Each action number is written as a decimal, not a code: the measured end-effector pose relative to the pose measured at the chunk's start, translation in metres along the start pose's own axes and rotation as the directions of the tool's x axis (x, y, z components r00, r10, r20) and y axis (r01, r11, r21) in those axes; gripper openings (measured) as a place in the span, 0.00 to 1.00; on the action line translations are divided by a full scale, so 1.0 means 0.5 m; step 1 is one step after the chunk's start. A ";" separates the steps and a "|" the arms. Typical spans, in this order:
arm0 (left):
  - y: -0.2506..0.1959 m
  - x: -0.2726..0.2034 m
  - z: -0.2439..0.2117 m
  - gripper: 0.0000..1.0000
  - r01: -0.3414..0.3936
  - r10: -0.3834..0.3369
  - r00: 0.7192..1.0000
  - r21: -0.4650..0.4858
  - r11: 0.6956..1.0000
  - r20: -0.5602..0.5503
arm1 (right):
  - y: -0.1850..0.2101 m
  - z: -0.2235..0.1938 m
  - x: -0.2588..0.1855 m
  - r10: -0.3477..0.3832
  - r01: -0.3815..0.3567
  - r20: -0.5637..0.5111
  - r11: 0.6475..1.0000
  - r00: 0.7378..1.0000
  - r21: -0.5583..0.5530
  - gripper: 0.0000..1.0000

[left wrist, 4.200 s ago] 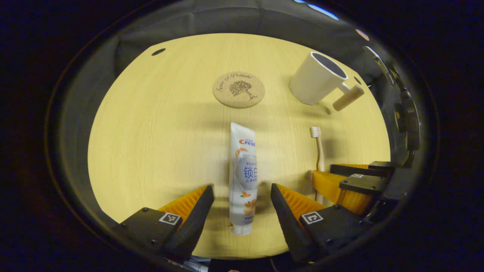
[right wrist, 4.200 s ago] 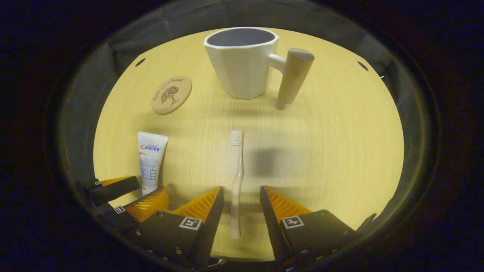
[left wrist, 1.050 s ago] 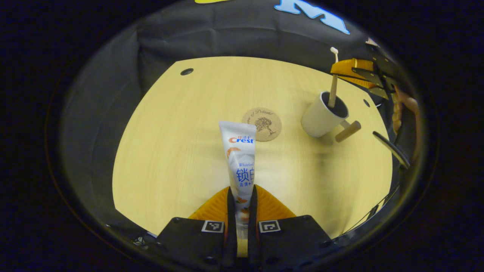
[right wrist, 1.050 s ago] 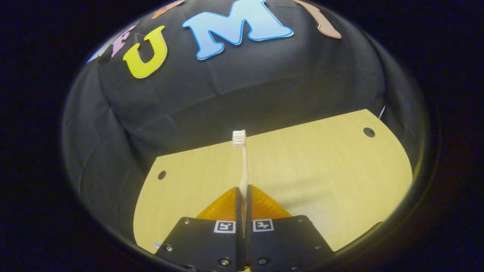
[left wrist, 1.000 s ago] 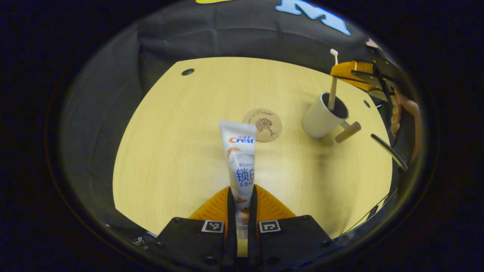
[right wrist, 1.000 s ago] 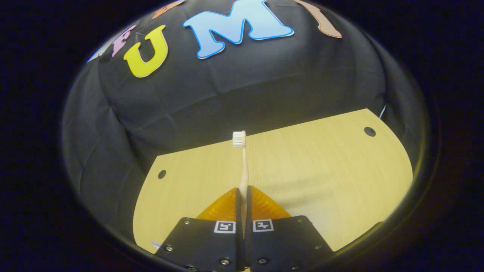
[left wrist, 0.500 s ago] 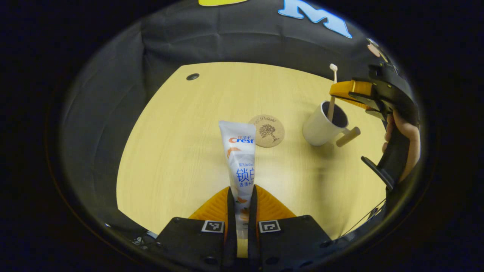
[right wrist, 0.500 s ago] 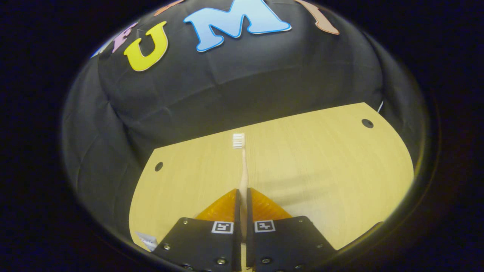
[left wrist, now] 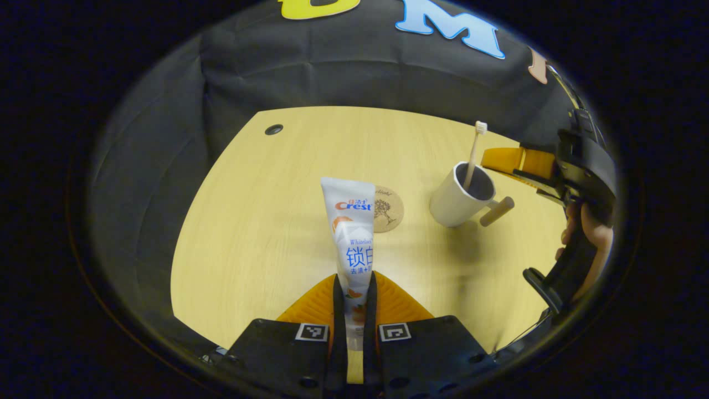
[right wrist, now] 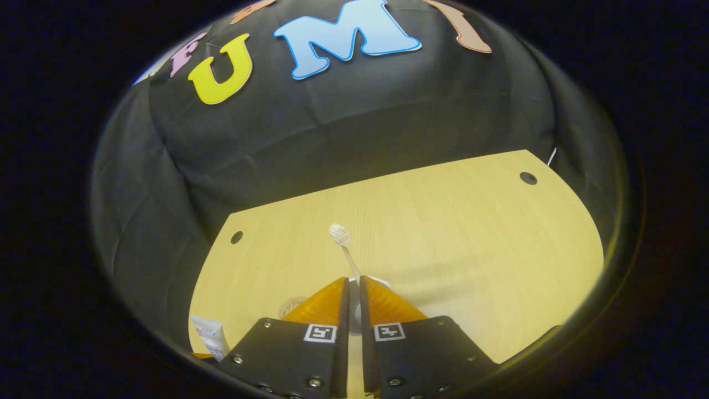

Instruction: Put the toothbrush and toothpaste on the desktop into the cup, then pick up the cup and place it on the coaster on the desktop.

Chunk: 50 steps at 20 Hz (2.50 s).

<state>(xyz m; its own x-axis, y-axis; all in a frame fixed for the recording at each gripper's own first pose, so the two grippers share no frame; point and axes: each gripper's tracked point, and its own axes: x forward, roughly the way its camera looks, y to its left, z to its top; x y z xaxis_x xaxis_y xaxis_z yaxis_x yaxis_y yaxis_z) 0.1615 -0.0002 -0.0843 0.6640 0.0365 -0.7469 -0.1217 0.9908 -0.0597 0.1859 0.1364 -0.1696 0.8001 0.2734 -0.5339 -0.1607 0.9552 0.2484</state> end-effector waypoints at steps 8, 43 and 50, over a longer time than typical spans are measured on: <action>-0.065 0.065 0.166 0.19 0.097 -0.117 0.982 0.136 0.986 0.148 | -0.126 -0.037 -0.086 -0.079 0.079 -0.010 0.995 0.997 0.058 0.11; -0.358 0.203 0.347 0.54 0.050 -0.331 0.826 0.526 0.849 0.456 | -0.461 -0.151 -0.242 -0.334 0.362 -0.150 0.900 0.931 0.242 0.11; -0.350 0.157 0.335 0.50 0.054 -0.324 0.814 0.493 0.868 0.481 | -0.437 -0.137 -0.226 -0.270 0.293 -0.131 0.934 0.954 0.206 0.11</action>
<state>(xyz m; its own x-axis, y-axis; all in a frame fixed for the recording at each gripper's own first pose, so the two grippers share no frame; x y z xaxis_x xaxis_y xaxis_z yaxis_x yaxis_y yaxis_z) 0.3585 -0.1490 -0.0217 0.9353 -0.2285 -0.2701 0.2939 0.9268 0.2339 0.0911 -0.0953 -0.2190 0.7310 0.0172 -0.6821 0.2038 0.9486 0.2423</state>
